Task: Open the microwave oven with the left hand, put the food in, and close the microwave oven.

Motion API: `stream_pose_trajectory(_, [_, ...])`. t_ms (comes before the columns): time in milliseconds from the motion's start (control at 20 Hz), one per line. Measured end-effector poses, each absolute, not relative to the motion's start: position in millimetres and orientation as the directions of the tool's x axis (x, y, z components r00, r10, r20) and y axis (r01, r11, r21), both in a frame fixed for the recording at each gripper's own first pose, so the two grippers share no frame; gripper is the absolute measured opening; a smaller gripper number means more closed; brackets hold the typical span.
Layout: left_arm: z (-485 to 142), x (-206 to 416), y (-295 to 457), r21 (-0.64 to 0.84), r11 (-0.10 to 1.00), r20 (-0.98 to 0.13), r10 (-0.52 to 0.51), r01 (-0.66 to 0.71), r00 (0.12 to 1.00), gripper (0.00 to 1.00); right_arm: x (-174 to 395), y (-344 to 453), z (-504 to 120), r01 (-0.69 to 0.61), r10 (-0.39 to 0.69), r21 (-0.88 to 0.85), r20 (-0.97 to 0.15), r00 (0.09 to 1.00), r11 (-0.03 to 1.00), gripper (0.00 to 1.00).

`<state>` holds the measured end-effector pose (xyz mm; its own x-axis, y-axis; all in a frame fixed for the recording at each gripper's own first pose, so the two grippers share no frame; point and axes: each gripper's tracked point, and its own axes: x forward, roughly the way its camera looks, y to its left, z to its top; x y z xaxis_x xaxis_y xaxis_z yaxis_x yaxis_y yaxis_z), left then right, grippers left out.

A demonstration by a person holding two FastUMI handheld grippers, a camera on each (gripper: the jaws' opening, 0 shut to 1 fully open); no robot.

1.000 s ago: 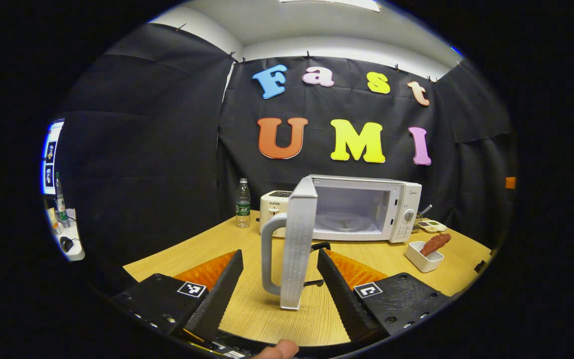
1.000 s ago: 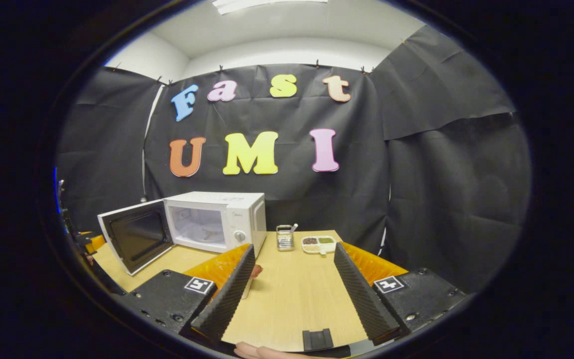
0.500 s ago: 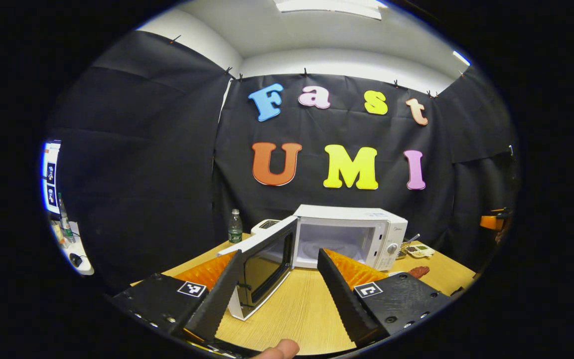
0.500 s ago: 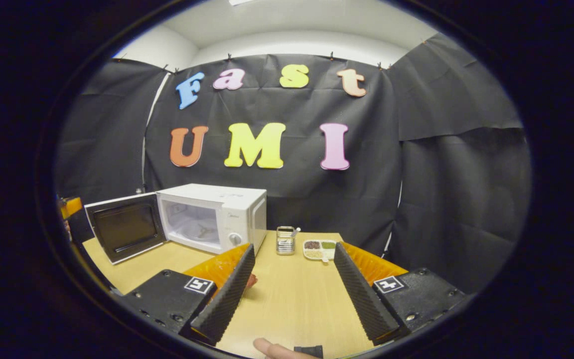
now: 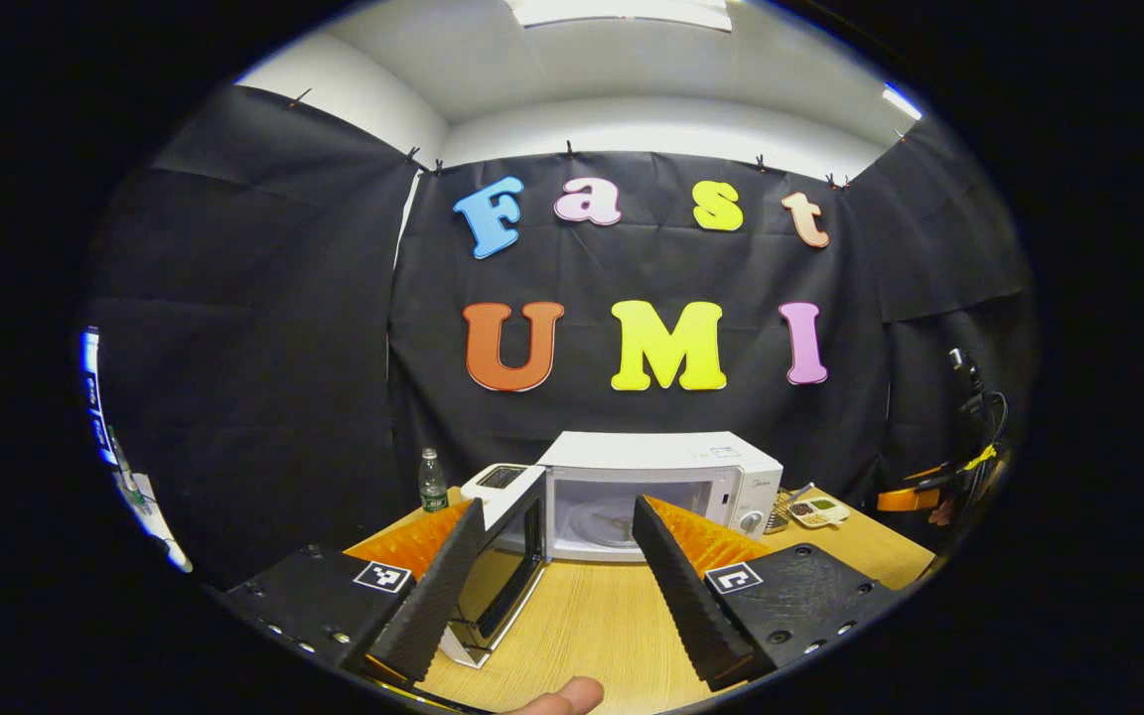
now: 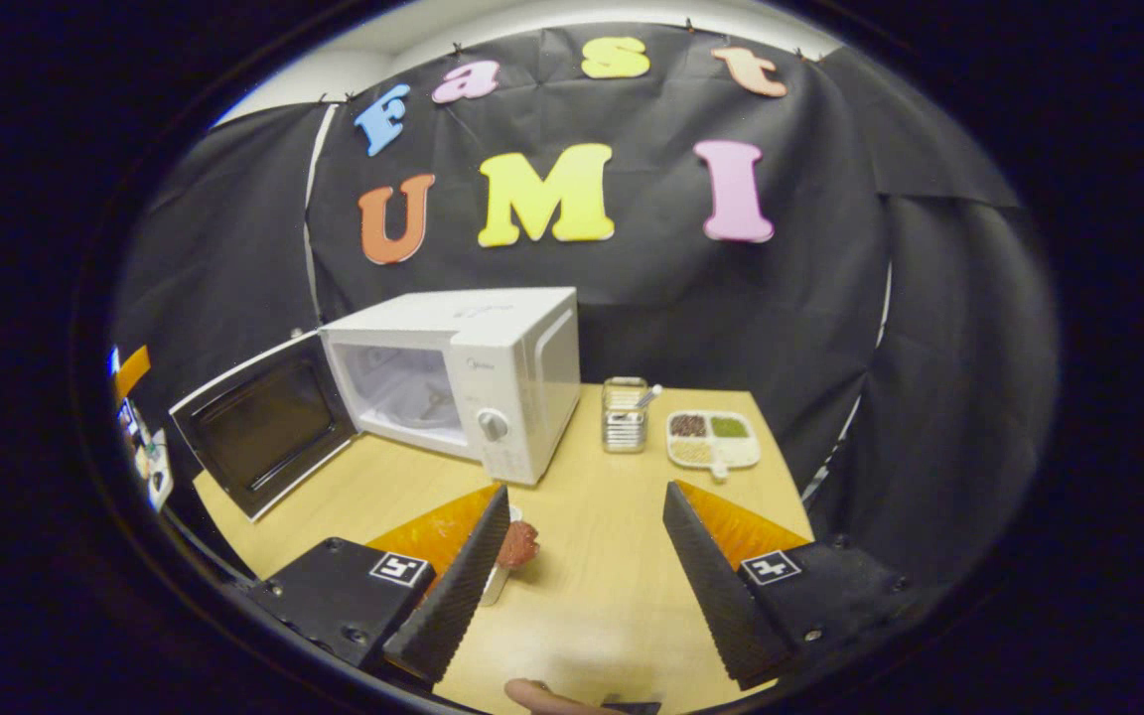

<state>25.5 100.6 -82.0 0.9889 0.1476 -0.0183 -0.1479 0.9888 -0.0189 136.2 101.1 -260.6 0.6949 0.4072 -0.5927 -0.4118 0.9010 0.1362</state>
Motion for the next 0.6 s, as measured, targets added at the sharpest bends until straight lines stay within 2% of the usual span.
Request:
stream_pose_trajectory(50, [-80.7,30.1,96.5,-0.015,0.989,-0.014,0.147,-0.147,0.989,0.92,139.8,109.7,-275.8,-0.425,0.443,0.192,-0.632,0.636,0.885,0.97])
stream_pose_trajectory(100, [-78.2,33.8,94.5,-0.015,0.989,-0.008,0.149,-0.15,0.989,0.92,140.1,117.1,-289.9,-0.427,0.477,0.255,-0.669,0.57,0.868,0.95])
stream_pose_trajectory(150, [-76.4,36.7,91.6,-0.016,0.989,-0.003,0.149,-0.149,0.989,0.92,140.0,125.3,-304.6,-0.42,0.513,0.323,-0.697,0.501,0.848,0.79])
stream_pose_trajectory(200, [-75.1,38.7,89.2,-0.016,0.989,0.0,0.147,-0.147,0.989,0.92,137.7,131.9,-316.1,-0.412,0.55,0.386,-0.715,0.432,0.825,0.89])
stream_pose_trajectory(250, [-72.7,40.6,86.9,-0.015,0.989,0.004,0.147,-0.147,0.989,0.92,133.6,139.0,-328.0,-0.395,0.585,0.448,-0.724,0.365,0.802,0.77])
stream_pose_trajectory(300, [-71.1,41.5,84.9,-0.013,0.989,0.008,0.146,-0.146,0.989,0.92,129.1,145.1,-337.0,-0.373,0.619,0.508,-0.727,0.296,0.776,0.77])
stream_pose_trajectory(350, [-68.8,42.3,83.0,-0.01,0.989,0.014,0.145,-0.145,0.989,0.92,125.8,151.2,-346.7,-0.341,0.644,0.557,-0.726,0.242,0.757,0.87])
stream_pose_trajectory(400, [-67.5,43.5,81.8,-0.004,0.989,0.016,0.145,-0.145,0.989,0.92,124.8,153.7,-352.6,-0.31,0.662,0.594,-0.721,0.205,0.742,0.75])
stream_pose_trajectory(500, [-68.4,45.1,76.3,-0.009,0.991,0.012,0.136,-0.136,0.991,0.92,124.7,155.7,-360.1,-0.273,0.693,0.643,-0.704,0.158,0.715,0.72])
stream_pose_trajectory(600, [-71.8,48.0,73.7,-0.011,0.991,0.003,0.13,-0.13,0.991,0.92,128.9,161.1,-367.0,-0.237,0.717,0.68,-0.683,0.138,0.694,0.81])
